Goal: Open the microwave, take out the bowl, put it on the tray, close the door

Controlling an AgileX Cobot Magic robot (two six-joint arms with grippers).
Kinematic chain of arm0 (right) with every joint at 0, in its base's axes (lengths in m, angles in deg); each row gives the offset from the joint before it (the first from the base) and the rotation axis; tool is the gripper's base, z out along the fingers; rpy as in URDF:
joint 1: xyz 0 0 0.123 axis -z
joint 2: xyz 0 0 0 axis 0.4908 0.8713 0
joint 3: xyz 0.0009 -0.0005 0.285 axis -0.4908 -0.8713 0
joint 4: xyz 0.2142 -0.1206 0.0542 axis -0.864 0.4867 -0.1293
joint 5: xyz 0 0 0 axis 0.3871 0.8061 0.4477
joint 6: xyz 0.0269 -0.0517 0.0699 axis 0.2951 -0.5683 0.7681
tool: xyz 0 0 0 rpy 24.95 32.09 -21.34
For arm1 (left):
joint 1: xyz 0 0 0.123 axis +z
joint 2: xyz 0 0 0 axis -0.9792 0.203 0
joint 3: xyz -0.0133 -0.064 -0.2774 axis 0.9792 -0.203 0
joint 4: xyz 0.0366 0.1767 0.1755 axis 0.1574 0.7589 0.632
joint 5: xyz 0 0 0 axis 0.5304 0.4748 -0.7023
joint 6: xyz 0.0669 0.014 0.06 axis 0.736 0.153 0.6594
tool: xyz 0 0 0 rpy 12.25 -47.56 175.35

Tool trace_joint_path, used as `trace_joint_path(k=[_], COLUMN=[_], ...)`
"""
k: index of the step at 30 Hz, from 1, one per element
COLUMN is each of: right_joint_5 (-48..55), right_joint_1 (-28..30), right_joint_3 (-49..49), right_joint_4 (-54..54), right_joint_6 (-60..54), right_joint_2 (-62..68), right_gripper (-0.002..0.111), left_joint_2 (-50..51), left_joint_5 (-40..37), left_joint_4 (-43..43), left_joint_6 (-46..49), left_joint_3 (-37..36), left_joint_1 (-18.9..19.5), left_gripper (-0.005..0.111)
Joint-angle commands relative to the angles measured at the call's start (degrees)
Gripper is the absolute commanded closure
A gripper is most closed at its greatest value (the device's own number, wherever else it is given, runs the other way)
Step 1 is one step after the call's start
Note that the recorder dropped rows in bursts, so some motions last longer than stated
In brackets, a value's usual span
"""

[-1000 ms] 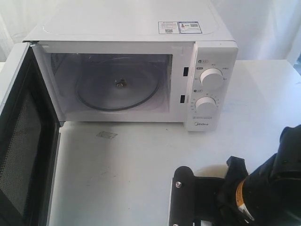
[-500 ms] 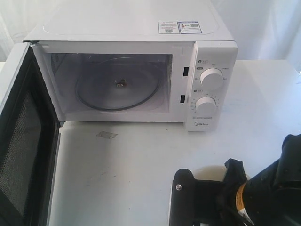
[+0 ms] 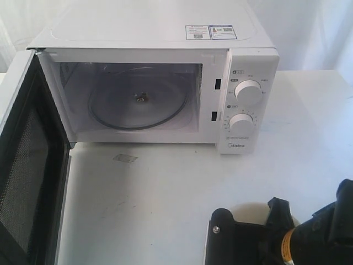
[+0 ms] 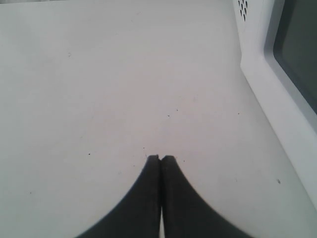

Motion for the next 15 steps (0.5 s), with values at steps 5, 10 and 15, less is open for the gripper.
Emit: trace_joint_path(k=[5,10,15], right_joint_5=[-3.18,-3.29,-3.64], right_joint_1=[0.71,2.22,2.22], right_joint_3=[-1.94,-1.93,-2.05], right_joint_4=[1.34,1.34,1.34], right_joint_6=[0.30,0.30,0.30], right_joint_2=[-0.49,-0.49,-0.49], right_gripper=[0.108,0.108,0.108], left_joint_2=[-0.24,-0.24,-0.24], left_joint_5=[-0.14,-0.14,-0.14], left_joint_4=[-0.46,-0.46,-0.46], left_joint_6=[-0.05,-0.05,-0.05], left_joint_3=[-0.28,-0.28,-0.28], left_joint_1=[0.06,0.06,0.06], left_gripper=[0.107,0.107,0.107])
